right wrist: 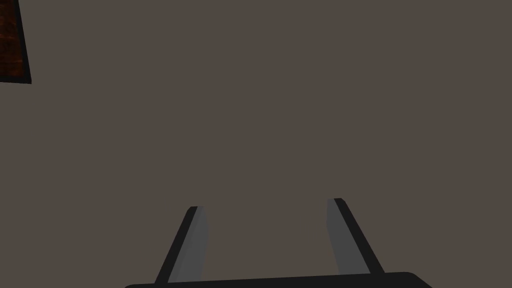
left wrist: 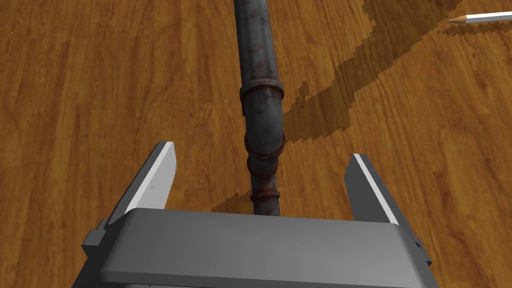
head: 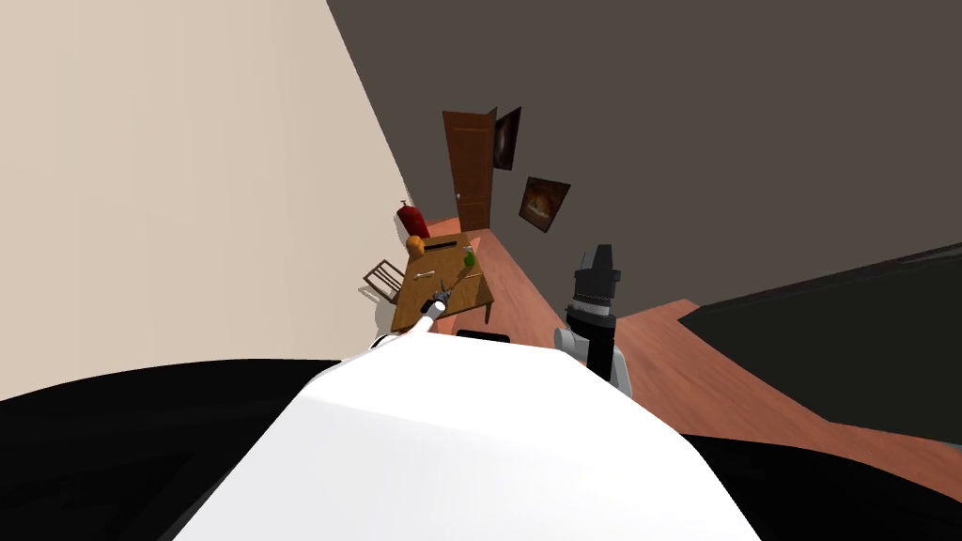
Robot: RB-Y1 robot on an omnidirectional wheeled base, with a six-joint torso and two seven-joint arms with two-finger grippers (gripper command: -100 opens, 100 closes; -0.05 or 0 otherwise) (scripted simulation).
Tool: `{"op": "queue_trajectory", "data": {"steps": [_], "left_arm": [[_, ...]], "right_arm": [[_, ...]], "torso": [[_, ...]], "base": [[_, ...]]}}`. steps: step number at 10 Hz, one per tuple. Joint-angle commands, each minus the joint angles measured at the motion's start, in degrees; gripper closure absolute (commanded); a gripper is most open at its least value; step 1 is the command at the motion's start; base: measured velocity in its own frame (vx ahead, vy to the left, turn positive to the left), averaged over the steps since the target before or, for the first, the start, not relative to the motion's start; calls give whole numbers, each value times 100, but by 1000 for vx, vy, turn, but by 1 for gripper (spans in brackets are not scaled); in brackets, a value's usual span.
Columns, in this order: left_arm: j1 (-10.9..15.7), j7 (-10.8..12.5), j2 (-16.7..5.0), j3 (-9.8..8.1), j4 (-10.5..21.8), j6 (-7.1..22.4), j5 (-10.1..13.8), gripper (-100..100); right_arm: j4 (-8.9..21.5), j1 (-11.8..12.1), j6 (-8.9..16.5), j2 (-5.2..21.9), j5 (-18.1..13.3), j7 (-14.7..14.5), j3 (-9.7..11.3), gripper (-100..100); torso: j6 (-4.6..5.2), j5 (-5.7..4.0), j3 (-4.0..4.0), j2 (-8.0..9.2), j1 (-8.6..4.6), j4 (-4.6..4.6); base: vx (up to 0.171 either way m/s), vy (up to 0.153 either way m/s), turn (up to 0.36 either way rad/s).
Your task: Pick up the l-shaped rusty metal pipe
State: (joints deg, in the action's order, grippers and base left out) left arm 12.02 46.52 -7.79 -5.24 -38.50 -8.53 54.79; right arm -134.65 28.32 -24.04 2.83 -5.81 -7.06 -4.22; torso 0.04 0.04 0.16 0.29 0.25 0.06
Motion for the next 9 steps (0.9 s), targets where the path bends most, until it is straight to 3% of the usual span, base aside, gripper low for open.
{"op": "queue_trajectory", "data": {"steps": [1,3,4,5,6,7,8,9], "left_arm": [[10,-60,29,-265,9,-11,-24,-100],[75,-37,4,-729,231,-183,-84,-100],[75,-82,4,-820,86,-183,-84,-100],[75,-37,4,-820,231,-183,-84,-100],[107,-25,-9,-1098,343,-269,-114,-100],[107,-25,-9,-1057,343,-269,-114,-100],[139,-14,-21,-1317,454,-355,-144,-100],[139,-14,-21,-1376,454,-355,-144,-100]], "right_arm": [[0,0,0,0,0,0,0,0],[0,0,0,0,0,0,0,0],[0,1,0,0,0,0,0,0],[0,2,0,0,0,0,-1,0],[0,2,0,0,0,0,-1,0],[0,1,0,0,0,0,0,0],[0,2,0,0,0,0,-1,0],[0,1,0,0,0,0,0,0]], "torso": [[0,0,0,0,0,0],[-1,-2,-3,-5,-7,-1],[-4,-1,1,1,-4,0],[-5,-1,-1,-4,-2,0],[-7,-1,-8,-15,-7,-3],[-2,-2,-8,-13,-8,-3],[-7,-1,-7,-12,-7,-3],[-2,0,-3,-5,-1,-1]], "base": [[-55,47,-183],[-65,40,-380],[-67,42,-192],[-31,24,-64],[-45,23,-317],[-47,31,-226],[-69,45,-396],[-60,38,-170]]}}
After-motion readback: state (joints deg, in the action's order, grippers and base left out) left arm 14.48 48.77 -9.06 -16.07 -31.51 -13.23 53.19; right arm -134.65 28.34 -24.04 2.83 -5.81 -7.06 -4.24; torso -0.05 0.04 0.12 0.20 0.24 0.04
